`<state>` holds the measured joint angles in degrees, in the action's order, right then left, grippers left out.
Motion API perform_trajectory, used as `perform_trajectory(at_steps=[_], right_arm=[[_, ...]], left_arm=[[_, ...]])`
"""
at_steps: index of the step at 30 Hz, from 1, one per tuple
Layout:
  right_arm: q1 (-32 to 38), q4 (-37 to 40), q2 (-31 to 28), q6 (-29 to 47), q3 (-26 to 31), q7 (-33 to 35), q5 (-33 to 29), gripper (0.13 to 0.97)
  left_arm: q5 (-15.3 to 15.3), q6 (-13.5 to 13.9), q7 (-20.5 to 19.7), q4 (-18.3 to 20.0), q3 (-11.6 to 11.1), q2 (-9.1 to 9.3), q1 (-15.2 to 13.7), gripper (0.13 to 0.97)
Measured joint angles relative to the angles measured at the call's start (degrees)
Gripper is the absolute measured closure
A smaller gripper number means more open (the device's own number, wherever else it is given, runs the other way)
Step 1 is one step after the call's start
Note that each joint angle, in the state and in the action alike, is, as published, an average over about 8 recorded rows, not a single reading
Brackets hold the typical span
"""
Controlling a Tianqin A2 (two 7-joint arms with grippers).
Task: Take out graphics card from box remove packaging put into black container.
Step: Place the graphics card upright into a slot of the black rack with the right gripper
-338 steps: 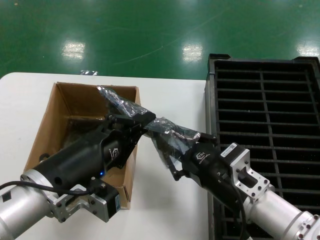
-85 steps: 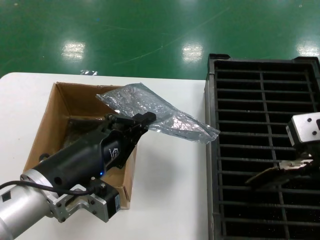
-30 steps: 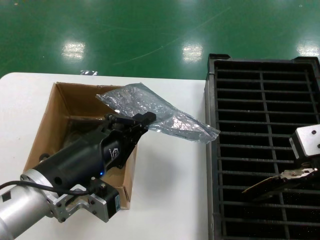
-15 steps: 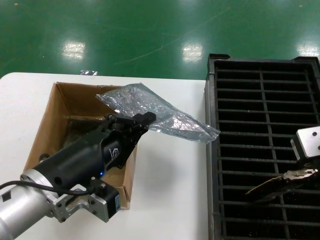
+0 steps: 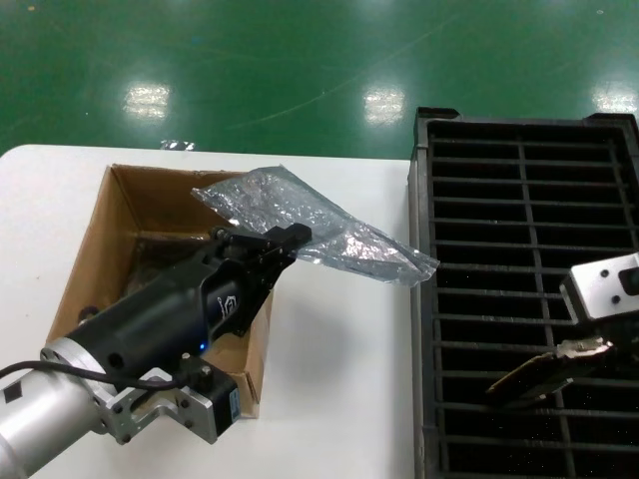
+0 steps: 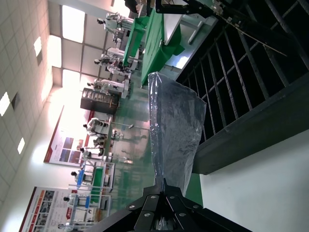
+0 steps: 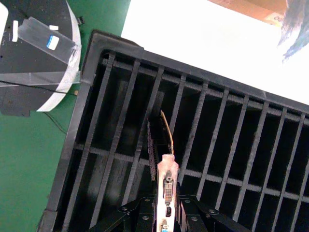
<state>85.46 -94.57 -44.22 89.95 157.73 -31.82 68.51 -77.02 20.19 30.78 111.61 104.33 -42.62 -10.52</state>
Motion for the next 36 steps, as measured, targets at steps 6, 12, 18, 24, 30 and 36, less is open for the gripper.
perform_trajectory(at_steps=[6, 12, 18, 24, 30, 36], right_arm=[[-0.35, -0.43, 1.56, 0.00, 0.00, -0.84, -0.98, 0.904], [-0.31, -0.03, 2.73, 0.00, 0.01, -1.60, -1.22, 0.904], [0.18, 0.74, 2.80, 0.00, 0.01, -3.51, 0.68, 0.904], [0.69, 0.56, 1.35, 0.00, 0.01, -5.95, 4.29, 0.904], [1.29, 0.15, -0.14, 0.00, 0.01, -7.95, 6.97, 0.904], [1.83, 0.11, -0.55, 0.00, 0.01, -8.75, 7.56, 0.904]], left_arm=[[0.00, 0.00, 0.00, 0.00, 0.00, 0.00, 0.00, 0.958], [0.00, 0.00, 0.00, 0.00, 0.00, 0.00, 0.00, 0.958], [0.00, 0.00, 0.00, 0.00, 0.00, 0.00, 0.00, 0.958], [0.00, 0.00, 0.00, 0.00, 0.00, 0.00, 0.00, 0.958], [0.00, 0.00, 0.00, 0.00, 0.00, 0.00, 0.00, 0.958], [0.00, 0.00, 0.00, 0.00, 0.00, 0.00, 0.00, 0.958]])
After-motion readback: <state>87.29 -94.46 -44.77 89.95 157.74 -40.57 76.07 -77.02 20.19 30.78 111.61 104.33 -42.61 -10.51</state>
